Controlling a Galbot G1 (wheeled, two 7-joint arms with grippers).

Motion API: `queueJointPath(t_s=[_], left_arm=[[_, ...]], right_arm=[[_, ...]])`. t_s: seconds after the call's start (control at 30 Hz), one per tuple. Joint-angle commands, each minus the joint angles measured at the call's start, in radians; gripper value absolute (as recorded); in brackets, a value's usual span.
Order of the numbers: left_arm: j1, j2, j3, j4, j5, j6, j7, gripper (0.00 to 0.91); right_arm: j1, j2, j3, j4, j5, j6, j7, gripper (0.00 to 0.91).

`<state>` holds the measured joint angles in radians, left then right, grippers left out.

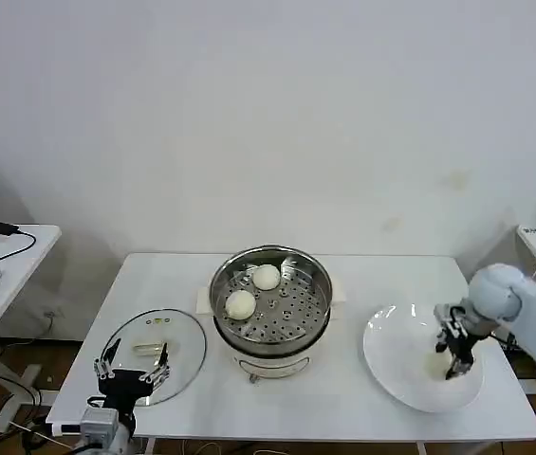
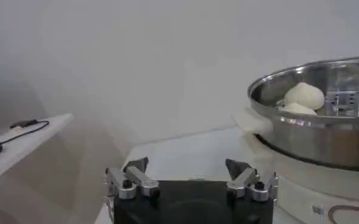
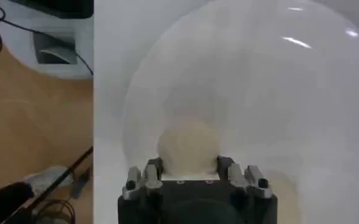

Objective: Take steamed baozi put them in steamer then cover it.

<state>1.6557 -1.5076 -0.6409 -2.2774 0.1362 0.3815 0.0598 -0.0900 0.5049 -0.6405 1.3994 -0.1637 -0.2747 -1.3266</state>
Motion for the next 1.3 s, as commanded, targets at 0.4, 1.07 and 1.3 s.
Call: queueJointPath(t_s=[0.4, 1.07, 1.3], left_arm=[[0.012, -0.003, -0.012, 0.0, -0.007, 0.0, -0.004, 0.907], [0.035, -0.02, -0.033, -0.002, 0.014, 0.0, -0.007, 0.907], [0.04, -0.037, -0.03, -0.002, 0.023, -0.002, -0.011, 0.907]], right_arm=[[0.538, 0.336, -0.101, -0.136, 0.222, 0.152, -0.037, 0.584], [0.517, 0.648, -0.159, -0.009, 0.025, 0.691, -0.054, 0.584], [0.483, 0.668, -0.195, 0.068, -0.072, 0.752, -0.024, 0.584]])
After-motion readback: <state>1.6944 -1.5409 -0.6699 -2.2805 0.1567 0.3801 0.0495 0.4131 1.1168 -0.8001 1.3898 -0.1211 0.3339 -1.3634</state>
